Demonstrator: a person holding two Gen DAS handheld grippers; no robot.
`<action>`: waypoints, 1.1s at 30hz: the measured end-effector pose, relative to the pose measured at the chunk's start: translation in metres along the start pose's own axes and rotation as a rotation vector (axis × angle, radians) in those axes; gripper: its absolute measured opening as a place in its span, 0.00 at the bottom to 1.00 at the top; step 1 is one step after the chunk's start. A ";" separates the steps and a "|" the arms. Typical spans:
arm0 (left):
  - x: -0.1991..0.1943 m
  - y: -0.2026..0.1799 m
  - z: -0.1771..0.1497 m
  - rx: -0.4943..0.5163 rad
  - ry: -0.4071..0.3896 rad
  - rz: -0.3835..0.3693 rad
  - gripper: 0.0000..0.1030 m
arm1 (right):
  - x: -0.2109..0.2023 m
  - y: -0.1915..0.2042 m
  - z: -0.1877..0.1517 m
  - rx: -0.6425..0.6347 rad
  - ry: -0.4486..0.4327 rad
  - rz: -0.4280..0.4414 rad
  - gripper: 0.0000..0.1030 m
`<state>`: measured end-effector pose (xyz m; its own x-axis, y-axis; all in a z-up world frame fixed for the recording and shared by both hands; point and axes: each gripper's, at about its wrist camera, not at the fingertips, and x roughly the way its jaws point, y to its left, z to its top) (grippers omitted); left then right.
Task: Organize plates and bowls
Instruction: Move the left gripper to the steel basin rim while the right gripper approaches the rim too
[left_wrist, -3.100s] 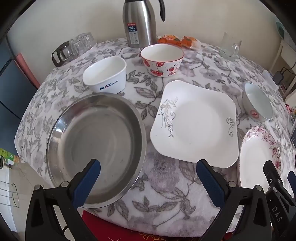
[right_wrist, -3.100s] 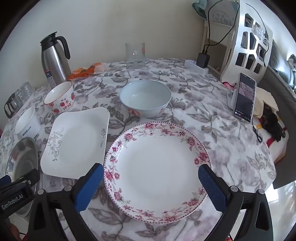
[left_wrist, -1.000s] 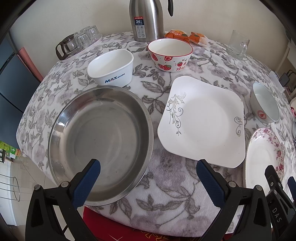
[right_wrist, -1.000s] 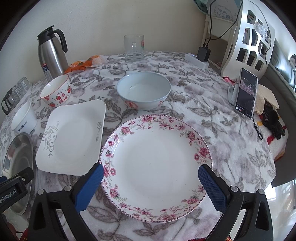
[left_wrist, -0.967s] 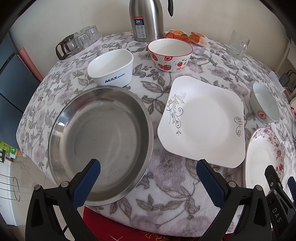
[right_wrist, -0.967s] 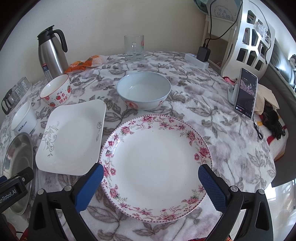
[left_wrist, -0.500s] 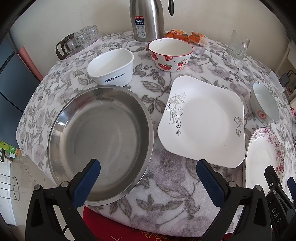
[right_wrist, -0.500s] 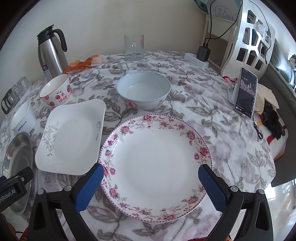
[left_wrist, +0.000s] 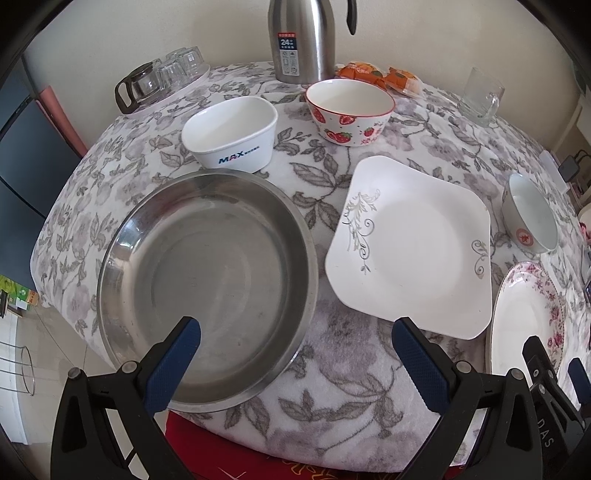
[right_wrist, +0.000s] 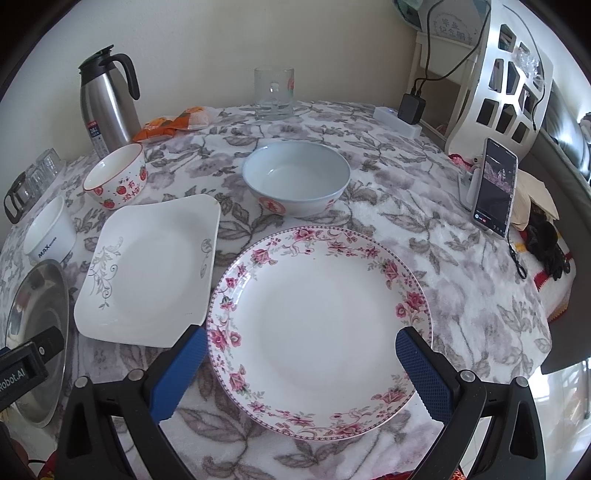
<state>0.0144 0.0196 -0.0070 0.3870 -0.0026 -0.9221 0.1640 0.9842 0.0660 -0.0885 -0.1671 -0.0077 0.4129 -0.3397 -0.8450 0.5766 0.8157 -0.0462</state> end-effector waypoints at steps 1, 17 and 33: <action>0.000 0.003 0.001 -0.007 -0.001 -0.002 1.00 | -0.001 0.002 0.000 -0.003 -0.001 0.005 1.00; 0.007 0.112 0.017 -0.323 -0.091 0.002 1.00 | -0.002 0.076 -0.003 -0.086 -0.001 0.160 1.00; 0.042 0.206 -0.005 -0.574 -0.096 -0.122 1.00 | 0.021 0.123 -0.006 -0.050 0.117 0.458 1.00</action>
<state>0.0598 0.2236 -0.0345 0.4808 -0.1119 -0.8697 -0.2940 0.9138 -0.2801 -0.0129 -0.0715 -0.0342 0.5326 0.1126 -0.8388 0.3181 0.8918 0.3217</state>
